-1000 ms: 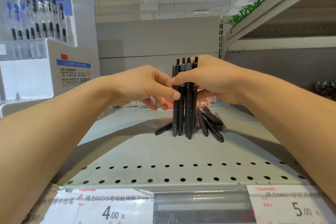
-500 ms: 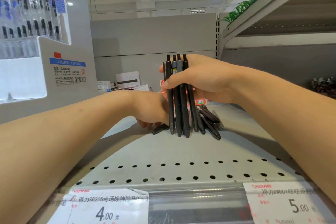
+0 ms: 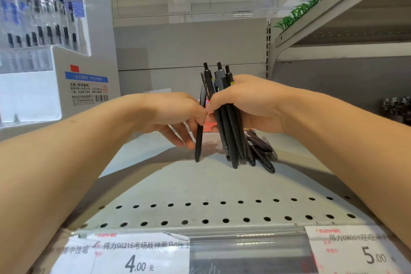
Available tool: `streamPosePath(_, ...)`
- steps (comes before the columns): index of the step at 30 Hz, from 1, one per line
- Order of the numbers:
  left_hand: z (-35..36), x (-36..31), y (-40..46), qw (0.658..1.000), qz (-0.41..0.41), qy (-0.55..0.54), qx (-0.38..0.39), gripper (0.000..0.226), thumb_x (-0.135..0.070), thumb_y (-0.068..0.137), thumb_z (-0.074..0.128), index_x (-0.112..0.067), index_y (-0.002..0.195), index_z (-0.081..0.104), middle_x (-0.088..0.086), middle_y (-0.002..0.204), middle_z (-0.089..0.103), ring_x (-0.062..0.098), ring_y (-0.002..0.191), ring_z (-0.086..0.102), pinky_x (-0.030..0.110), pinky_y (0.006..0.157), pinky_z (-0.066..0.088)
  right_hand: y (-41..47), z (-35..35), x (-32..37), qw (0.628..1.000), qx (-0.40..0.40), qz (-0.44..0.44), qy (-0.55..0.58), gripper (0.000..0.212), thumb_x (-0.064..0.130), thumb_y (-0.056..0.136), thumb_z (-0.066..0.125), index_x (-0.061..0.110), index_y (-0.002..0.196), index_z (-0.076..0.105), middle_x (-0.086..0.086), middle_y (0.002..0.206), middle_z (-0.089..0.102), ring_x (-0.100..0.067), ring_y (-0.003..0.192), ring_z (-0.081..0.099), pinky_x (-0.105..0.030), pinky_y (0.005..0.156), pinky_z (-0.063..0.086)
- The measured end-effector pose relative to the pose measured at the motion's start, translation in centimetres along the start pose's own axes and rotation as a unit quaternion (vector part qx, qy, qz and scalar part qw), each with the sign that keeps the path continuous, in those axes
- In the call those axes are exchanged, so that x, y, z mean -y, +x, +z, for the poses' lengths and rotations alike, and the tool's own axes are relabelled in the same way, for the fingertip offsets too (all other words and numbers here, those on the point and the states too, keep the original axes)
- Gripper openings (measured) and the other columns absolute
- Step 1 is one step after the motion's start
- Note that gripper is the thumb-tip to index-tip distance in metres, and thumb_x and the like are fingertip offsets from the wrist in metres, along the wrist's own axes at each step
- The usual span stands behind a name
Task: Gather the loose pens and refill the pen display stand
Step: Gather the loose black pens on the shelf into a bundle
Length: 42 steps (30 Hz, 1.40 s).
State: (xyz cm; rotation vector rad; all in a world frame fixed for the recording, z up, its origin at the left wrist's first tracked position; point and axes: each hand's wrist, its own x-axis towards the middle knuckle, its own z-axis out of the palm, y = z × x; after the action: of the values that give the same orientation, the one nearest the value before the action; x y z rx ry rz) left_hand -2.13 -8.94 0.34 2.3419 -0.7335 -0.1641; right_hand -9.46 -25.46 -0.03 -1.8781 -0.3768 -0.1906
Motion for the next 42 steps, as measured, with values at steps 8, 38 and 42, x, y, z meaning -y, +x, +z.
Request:
streamPosePath(8, 0.9, -0.5, -0.8, 0.99, 0.121, -0.032, 0.062, 0.021, -0.01, 0.091, 0.064, -0.008, 0.112, 0.067, 0.005, 0.096, 0.076, 0.024, 0.085, 0.075, 0.026, 0.069, 0.059, 0.5, -0.6, -0.3, 0.996, -0.073, 0.004, -0.047, 0.015, 0.013, 0.086, 0.075, 0.005, 0.096, 0.069, -0.012, 0.08, 0.074, -0.025, 0.075, 0.073, -0.041, 0.071, 0.064)
streamPosePath(38, 2.7, -0.1, 1.7, 0.964, 0.012, 0.263, 0.033, 0.014, -0.02, 0.098, 0.057, -0.022, 0.084, 0.06, 0.002, 0.084, 0.061, 0.017, 0.074, 0.061, 0.024, 0.064, 0.052, -0.1, -0.7, 0.4, 0.998, 0.019, 0.012, -0.062, 0.008, 0.009, 0.085, 0.063, 0.004, 0.079, 0.067, -0.014, 0.079, 0.075, -0.024, 0.076, 0.076, -0.034, 0.065, 0.061)
streamPosePath(42, 1.8, 0.6, 1.5, 0.98, -0.056, 0.187, 0.037, 0.03, -0.02, 0.088, 0.074, -0.018, 0.114, 0.059, 0.002, 0.096, 0.06, 0.016, 0.072, 0.07, 0.022, 0.062, 0.058, -0.1, -0.7, 0.4, 0.997, 0.019, 0.001, -0.069, 0.007, 0.007, 0.085, 0.068, 0.007, 0.08, 0.064, -0.008, 0.07, 0.07, -0.023, 0.071, 0.074, -0.042, 0.075, 0.063)
